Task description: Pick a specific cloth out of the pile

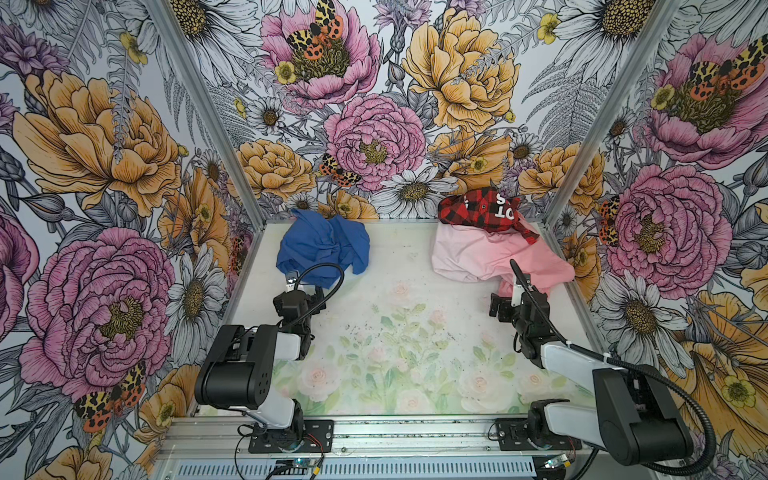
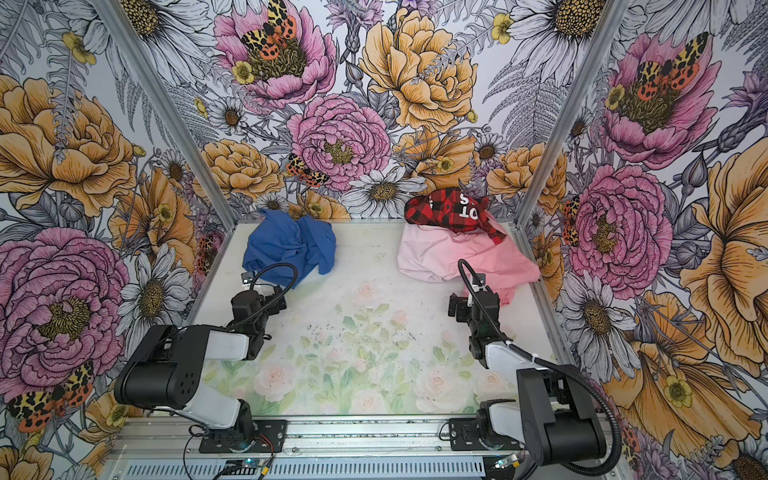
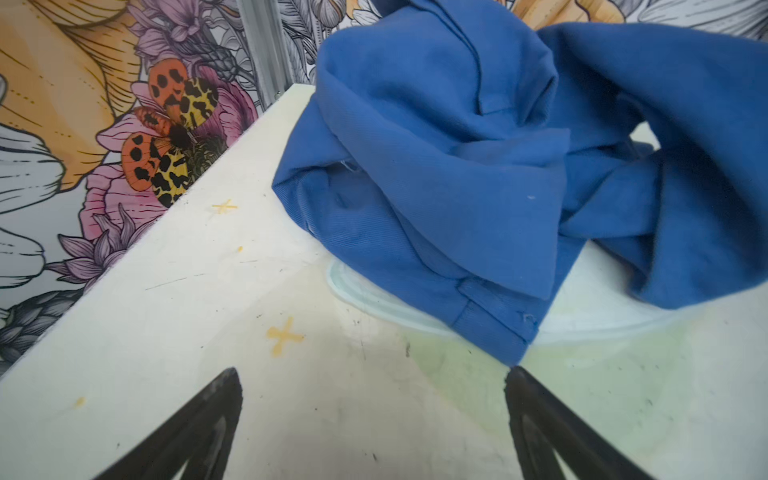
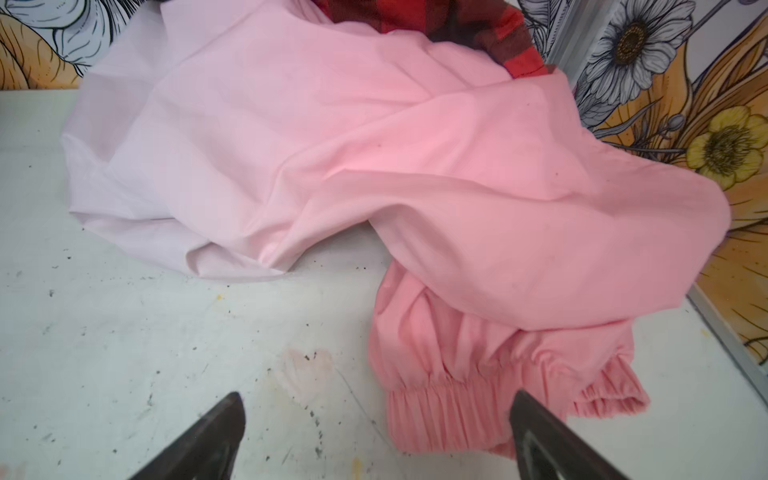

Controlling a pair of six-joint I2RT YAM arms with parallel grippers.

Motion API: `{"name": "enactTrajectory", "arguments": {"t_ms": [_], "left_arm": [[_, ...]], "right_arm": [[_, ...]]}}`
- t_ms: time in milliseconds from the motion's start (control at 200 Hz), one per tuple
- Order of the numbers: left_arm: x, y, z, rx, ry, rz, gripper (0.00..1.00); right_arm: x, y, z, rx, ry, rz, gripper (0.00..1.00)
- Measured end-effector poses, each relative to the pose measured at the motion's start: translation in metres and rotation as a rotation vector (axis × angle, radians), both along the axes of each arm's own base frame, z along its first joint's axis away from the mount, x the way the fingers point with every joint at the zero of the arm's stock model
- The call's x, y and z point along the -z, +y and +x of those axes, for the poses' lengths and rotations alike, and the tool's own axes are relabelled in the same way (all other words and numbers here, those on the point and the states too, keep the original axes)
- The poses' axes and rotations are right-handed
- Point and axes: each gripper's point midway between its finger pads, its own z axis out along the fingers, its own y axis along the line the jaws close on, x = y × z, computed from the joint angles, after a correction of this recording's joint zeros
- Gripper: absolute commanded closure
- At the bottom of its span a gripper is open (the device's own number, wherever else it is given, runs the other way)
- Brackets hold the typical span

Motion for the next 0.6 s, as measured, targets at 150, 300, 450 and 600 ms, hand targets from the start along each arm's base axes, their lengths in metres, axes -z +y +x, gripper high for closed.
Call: {"name": "enactTrajectory", "arguments": {"t_ms": [150,300,450,600], "left_arm": [[-0.023,-0.005,0.007,0.015,-0.102,0.031,0.01],[-0.036,-0.005,0.009,0.008,-0.155,0.045,0.01],[-0.039,-0.004,0.01,0.002,-0.163,0.049,0.01],[-0.042,-0.001,0.013,-0.006,-0.17,0.048,0.01]], "right_arm": [[-0.023,-0.009,0.012,0.011,-0.133,-0.029,0.0],[-0.028,-0.011,0.025,0.012,-0.199,-0.053,0.01],[0.0,-0.014,0.036,0.008,-0.125,-0.057,0.01],[-0.01,-0.017,0.042,0.013,-0.162,-0.054,0.0]]}}
